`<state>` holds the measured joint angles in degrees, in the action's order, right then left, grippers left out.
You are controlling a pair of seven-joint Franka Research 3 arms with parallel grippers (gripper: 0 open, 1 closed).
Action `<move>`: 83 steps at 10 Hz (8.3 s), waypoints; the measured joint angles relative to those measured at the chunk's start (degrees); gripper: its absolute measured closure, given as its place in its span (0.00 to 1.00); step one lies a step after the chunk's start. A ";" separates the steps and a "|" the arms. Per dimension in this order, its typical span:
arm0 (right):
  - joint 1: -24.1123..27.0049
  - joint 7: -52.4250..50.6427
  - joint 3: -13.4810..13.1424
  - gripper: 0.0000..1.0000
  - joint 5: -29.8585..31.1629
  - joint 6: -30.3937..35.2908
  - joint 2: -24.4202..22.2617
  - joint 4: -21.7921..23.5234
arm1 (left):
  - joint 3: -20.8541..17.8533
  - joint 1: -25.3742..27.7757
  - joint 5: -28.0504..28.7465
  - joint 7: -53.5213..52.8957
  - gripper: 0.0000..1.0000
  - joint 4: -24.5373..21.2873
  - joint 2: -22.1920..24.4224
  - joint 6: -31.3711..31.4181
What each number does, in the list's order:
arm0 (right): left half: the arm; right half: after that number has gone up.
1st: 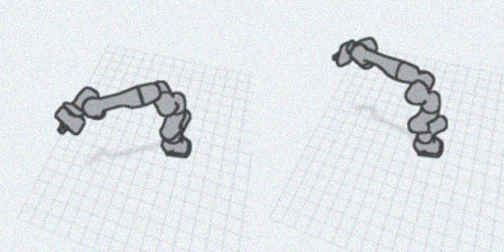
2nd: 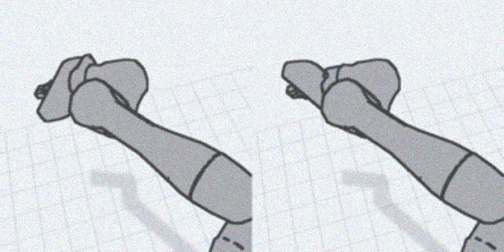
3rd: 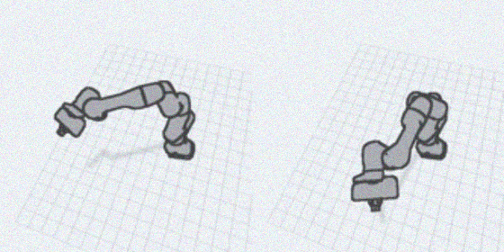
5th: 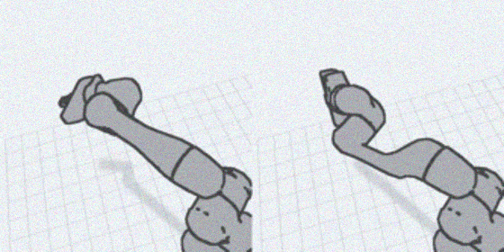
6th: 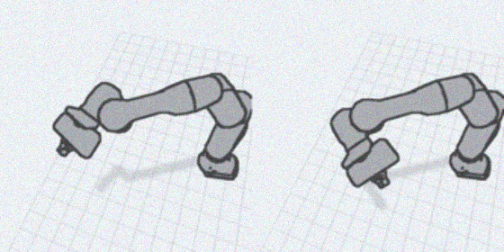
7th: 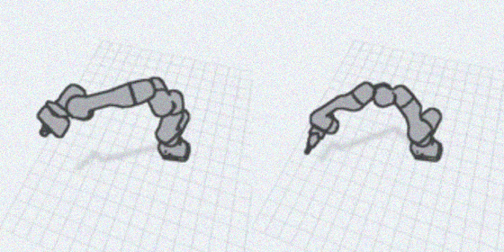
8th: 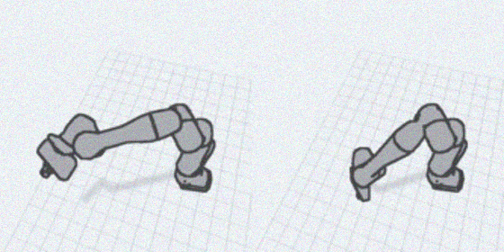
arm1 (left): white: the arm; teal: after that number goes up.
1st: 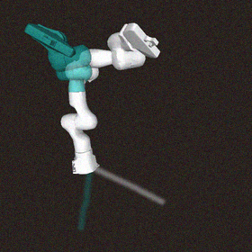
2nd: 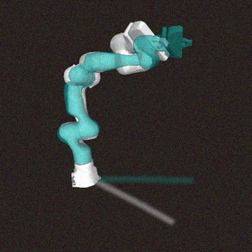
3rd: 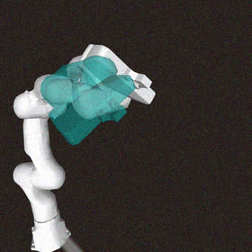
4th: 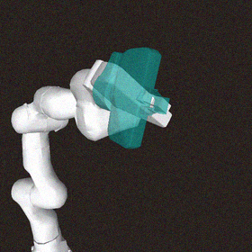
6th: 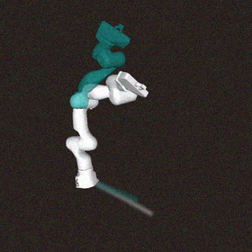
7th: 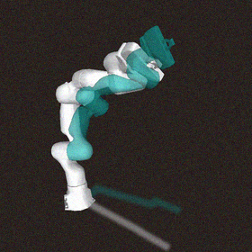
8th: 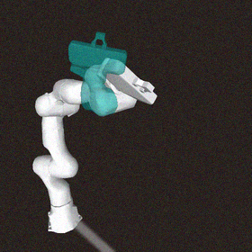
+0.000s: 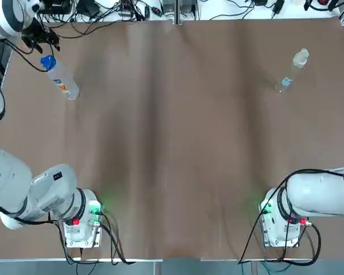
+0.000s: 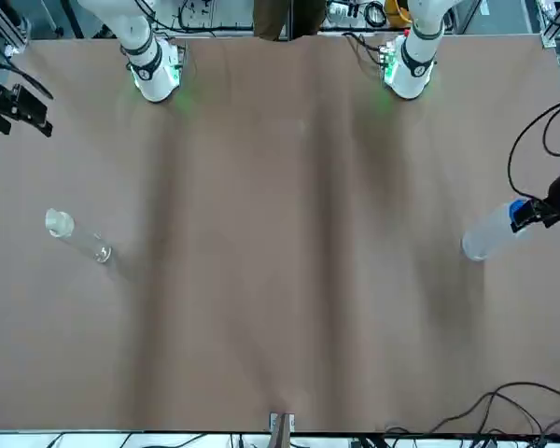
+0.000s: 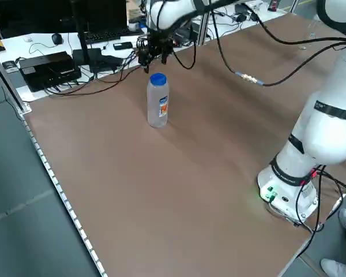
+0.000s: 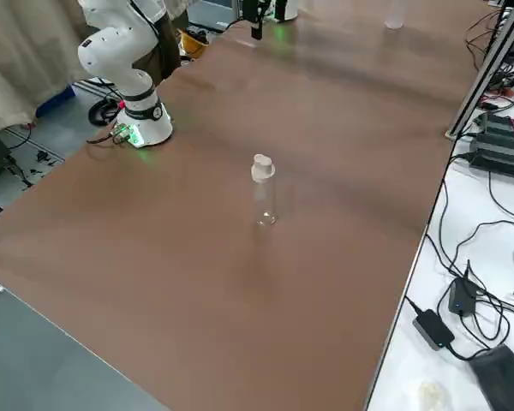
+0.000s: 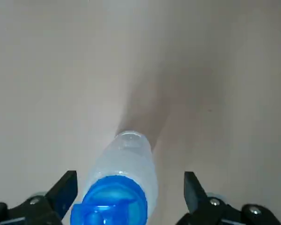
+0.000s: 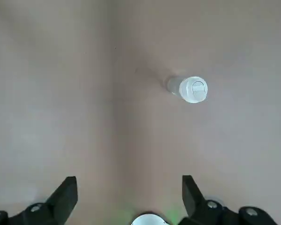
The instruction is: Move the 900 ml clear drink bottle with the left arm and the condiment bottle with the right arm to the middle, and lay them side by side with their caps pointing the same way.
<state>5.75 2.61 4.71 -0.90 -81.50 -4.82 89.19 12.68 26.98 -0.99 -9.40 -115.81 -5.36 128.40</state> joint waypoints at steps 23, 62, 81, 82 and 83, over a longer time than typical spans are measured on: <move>13.06 -16.22 -0.09 0.16 4.19 -34.96 11.26 24.74 | 0.84 2.44 -0.02 0.51 0.30 -4.19 2.01 1.08; -36.11 98.16 1.51 0.67 -5.42 -25.62 33.07 -10.86 | 0.06 -47.18 7.46 133.95 0.30 28.85 -19.09 -18.43; -39.33 108.09 1.30 0.53 -2.33 -26.86 35.07 -9.99 | -0.81 -41.36 7.53 107.54 0.00 30.40 -13.88 -27.94; -39.41 108.09 1.30 0.40 -2.33 -26.94 35.06 -10.00 | -0.84 -38.96 7.54 98.43 0.00 30.40 -13.18 -28.47; -39.41 108.09 1.29 0.24 -2.33 -27.00 35.06 -10.00 | -0.82 -36.43 7.54 88.73 0.00 30.39 -12.65 -28.69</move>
<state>-33.66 110.70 6.00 -3.22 -108.50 30.24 79.18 11.86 -9.46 6.54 79.33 -85.42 -18.01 99.71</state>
